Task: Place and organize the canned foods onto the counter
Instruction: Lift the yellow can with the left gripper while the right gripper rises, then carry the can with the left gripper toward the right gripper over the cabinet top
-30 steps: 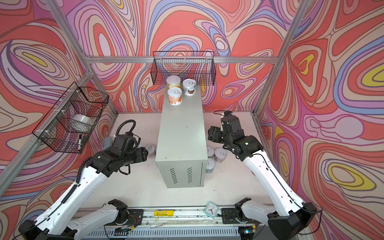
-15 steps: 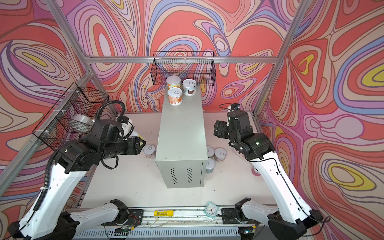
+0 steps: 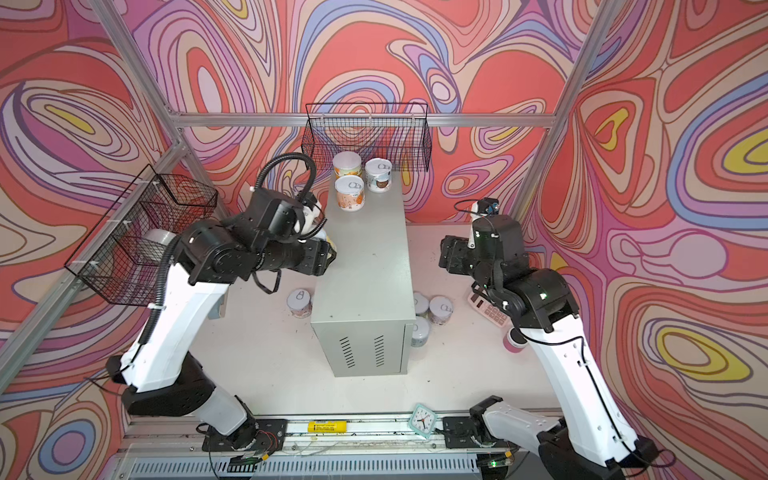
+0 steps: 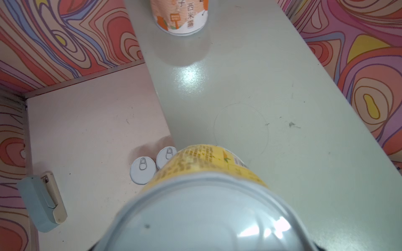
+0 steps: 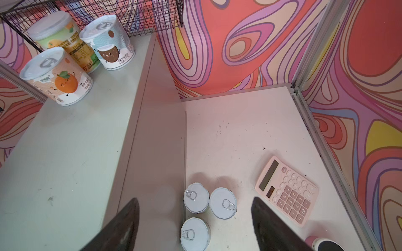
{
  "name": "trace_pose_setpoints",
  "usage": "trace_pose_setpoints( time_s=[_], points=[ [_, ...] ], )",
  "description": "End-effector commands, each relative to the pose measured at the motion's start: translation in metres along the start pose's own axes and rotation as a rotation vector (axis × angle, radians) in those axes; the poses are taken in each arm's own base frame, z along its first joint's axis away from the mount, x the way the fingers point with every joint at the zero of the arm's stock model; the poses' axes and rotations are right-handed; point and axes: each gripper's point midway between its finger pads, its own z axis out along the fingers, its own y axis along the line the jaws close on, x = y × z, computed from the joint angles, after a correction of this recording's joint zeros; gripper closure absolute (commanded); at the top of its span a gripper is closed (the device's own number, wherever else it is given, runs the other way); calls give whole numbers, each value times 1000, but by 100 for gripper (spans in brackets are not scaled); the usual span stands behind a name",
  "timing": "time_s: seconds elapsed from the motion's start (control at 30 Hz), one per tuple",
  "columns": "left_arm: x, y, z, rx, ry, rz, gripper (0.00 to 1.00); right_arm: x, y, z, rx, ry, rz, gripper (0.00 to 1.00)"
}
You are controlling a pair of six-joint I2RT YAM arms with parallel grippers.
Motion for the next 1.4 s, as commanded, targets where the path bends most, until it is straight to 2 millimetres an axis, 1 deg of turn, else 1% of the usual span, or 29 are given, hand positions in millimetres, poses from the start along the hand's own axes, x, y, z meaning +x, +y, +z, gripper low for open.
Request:
trace_pose_setpoints(
  time_s=[0.0, 0.17, 0.37, 0.43, 0.47, 0.53, 0.6, 0.67, 0.8, 0.93, 1.03, 1.2, 1.27, 1.3, 1.37],
  points=[
    [-12, -8, -3, 0, -35, 42, 100, -5, -1, -14, -16, -22, -5, 17],
    [-22, -25, 10, 10, -26, 71, 100, -7, 2, -18, -36, -27, -15, 17],
    [-26, -36, 33, 20, -7, 66, 99, -6, 8, -17, -77, -35, -2, 17],
    [-26, -38, 41, 18, 0, 68, 87, -4, 12, -15, -101, -29, 7, 17],
    [-26, -39, 44, 19, 3, 70, 78, -3, 14, -14, -113, -25, 11, 17],
    [-27, -40, 46, 17, -1, 67, 59, 0, 18, -12, -135, -15, 17, 17],
    [-28, -39, 49, 9, 0, 64, 28, 4, 25, -8, -169, -4, 22, 17],
    [-27, -40, 53, 6, 5, 59, 1, 9, 30, -2, -196, 9, 34, 17],
    [-28, -41, 57, 8, -1, 59, 0, 16, 43, 7, -259, 39, 54, 18],
    [-37, -39, 49, 5, -49, 62, 0, 12, 54, 5, -316, 41, 56, 18],
    [-48, -43, 34, 43, -113, 73, 0, 9, 60, 2, -351, 33, 51, 17],
    [-67, -44, 4, 89, -227, 79, 0, 13, 74, 6, -424, 50, 41, 17],
    [-72, -41, -7, 86, -262, 80, 0, 12, 80, 6, -458, 46, 44, 17],
    [-74, -36, -14, 70, -282, 75, 0, 10, 84, 5, -484, 43, 44, 18],
    [-77, -26, -28, 41, -318, 69, 0, 8, 93, 4, -527, 41, 45, 23]
  ],
)
